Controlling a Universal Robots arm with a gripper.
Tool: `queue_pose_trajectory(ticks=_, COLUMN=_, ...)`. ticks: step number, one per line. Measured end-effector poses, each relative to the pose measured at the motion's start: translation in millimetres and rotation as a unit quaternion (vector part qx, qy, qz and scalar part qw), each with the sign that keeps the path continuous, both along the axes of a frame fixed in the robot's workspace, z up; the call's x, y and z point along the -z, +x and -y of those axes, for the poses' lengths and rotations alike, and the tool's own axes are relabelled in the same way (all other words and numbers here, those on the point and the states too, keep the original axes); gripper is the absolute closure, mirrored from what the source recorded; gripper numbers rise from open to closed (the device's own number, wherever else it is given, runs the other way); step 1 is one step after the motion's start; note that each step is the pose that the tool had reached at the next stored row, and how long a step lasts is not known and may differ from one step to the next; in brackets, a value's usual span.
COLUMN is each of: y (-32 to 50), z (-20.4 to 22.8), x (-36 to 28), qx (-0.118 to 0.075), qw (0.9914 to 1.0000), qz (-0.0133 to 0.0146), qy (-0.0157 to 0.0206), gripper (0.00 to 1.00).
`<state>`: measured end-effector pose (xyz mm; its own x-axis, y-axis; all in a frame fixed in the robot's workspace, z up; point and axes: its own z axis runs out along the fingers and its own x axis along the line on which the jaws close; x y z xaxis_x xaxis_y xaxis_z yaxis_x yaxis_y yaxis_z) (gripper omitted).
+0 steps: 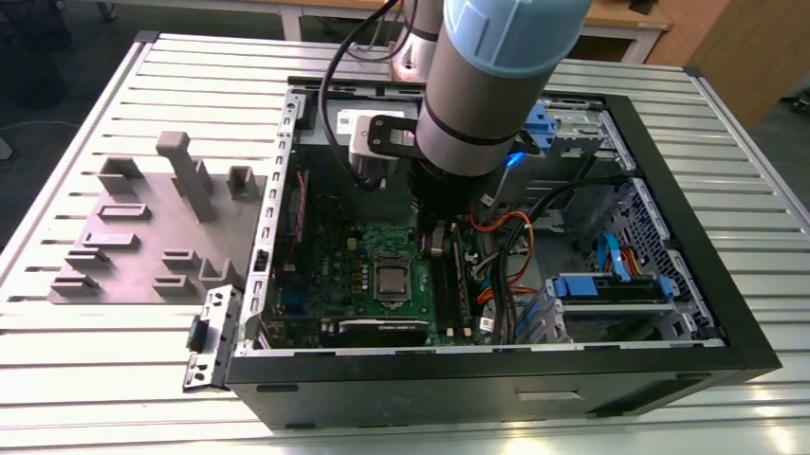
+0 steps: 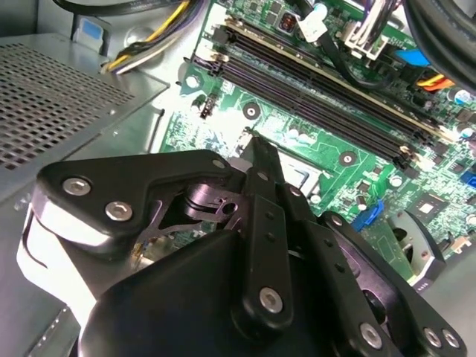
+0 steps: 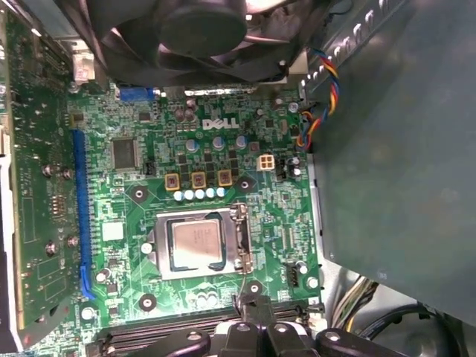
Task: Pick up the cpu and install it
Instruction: 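Install the first cpu locking lever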
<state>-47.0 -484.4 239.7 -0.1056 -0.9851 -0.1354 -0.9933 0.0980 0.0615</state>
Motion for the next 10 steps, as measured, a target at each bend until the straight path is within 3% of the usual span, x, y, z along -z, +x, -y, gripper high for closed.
queue_pose_trajectory(ticks=6, y=-3.8, z=2.0, x=0.4, qx=-0.012, qw=0.99993, qz=0.0, qy=-0.0001, gripper=0.89)
queue_pose_trajectory(ticks=10, y=-3.9, z=6.6, x=0.9, qx=-0.017, qw=0.99985, qz=0.0, qy=-0.0003, gripper=0.89)
